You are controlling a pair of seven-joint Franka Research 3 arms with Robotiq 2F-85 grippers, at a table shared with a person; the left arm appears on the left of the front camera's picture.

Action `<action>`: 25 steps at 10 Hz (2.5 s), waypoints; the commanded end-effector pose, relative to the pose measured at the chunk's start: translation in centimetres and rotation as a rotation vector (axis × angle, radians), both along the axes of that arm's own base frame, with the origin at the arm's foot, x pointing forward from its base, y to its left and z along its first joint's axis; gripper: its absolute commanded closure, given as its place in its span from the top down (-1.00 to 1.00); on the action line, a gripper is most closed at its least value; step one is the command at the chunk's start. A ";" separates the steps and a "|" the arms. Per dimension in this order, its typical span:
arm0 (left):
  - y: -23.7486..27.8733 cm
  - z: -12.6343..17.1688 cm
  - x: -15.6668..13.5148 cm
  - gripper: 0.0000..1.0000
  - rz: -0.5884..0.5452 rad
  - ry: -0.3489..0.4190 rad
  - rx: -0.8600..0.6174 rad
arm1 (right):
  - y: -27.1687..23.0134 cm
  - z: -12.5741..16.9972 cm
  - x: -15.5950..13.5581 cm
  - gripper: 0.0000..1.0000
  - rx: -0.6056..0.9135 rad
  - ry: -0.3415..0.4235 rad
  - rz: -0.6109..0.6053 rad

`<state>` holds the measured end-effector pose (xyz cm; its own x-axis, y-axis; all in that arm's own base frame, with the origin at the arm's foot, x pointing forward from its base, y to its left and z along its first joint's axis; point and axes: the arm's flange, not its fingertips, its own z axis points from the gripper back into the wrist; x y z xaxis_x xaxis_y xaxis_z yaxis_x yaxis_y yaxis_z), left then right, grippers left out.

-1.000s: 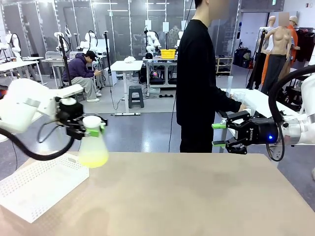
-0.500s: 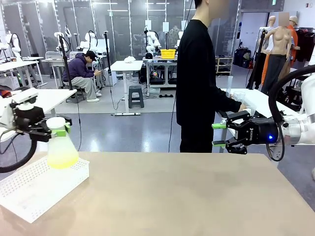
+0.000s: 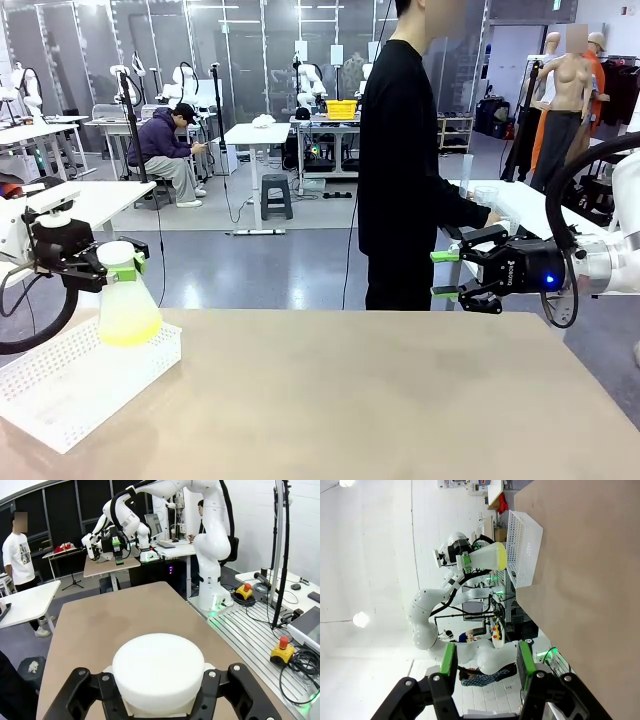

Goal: Prepare the solutions needed for the experiment.
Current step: When the human places the Big flask in the center of the table, pick up the Big flask and place it in the left Organizing basket.

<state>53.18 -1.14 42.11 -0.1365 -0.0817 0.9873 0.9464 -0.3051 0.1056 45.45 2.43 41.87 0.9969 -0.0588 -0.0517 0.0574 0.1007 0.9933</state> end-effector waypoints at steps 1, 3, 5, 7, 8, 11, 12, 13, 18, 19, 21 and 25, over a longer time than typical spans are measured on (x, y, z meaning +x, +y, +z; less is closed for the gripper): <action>0.2 0.5 0.4 -1.00 0.006 -0.003 0.006 | 0.0 0.1 -0.1 0.22 -0.003 -0.003 0.007; 0.0 0.0 0.0 -0.53 0.001 0.000 0.000 | 0.0 0.1 -0.1 0.22 -0.003 -0.003 0.007; 2.5 0.0 2.4 -0.53 0.018 0.021 0.000 | 0.0 0.1 -0.1 0.22 -0.003 -0.003 0.007; 6.4 0.8 2.9 -0.53 0.081 -0.010 -0.004 | 0.0 0.1 -0.1 0.22 -0.003 -0.003 0.007; 8.1 0.9 3.2 -0.53 0.099 -0.018 0.002 | 0.0 0.1 -0.1 0.22 -0.003 -0.003 0.007; 13.1 0.0 3.8 -0.53 0.092 0.033 -0.055 | 0.0 0.1 -0.1 0.22 -0.003 -0.003 0.007; 13.5 -0.7 3.9 -0.53 0.062 0.048 -0.085 | 0.0 0.1 -0.1 0.22 -0.003 -0.003 0.007; 13.8 -1.8 3.7 -0.53 0.051 0.059 -0.073 | 0.0 0.1 -0.1 0.22 -0.003 -0.003 0.007; 15.9 -6.0 1.9 -0.53 0.019 0.060 -0.091 | 0.0 0.1 -0.1 0.22 -0.003 -0.003 0.007; 15.8 -6.8 1.8 -0.53 -0.014 0.059 -0.098 | 0.0 0.1 -0.1 0.22 -0.003 -0.003 0.007; 15.5 -8.3 1.9 -0.53 -0.067 0.047 -0.098 | 0.0 0.1 -0.1 0.22 -0.003 -0.003 0.007; 14.8 -10.4 1.9 -0.53 -0.084 0.038 -0.063 | 0.0 0.1 -0.1 0.22 -0.003 -0.003 0.007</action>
<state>54.83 13.23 31.49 -0.0625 0.0047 0.9980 0.9343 -0.3514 0.0601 45.45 2.43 41.87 0.9969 -0.0588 -0.0517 0.0575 0.1008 0.9932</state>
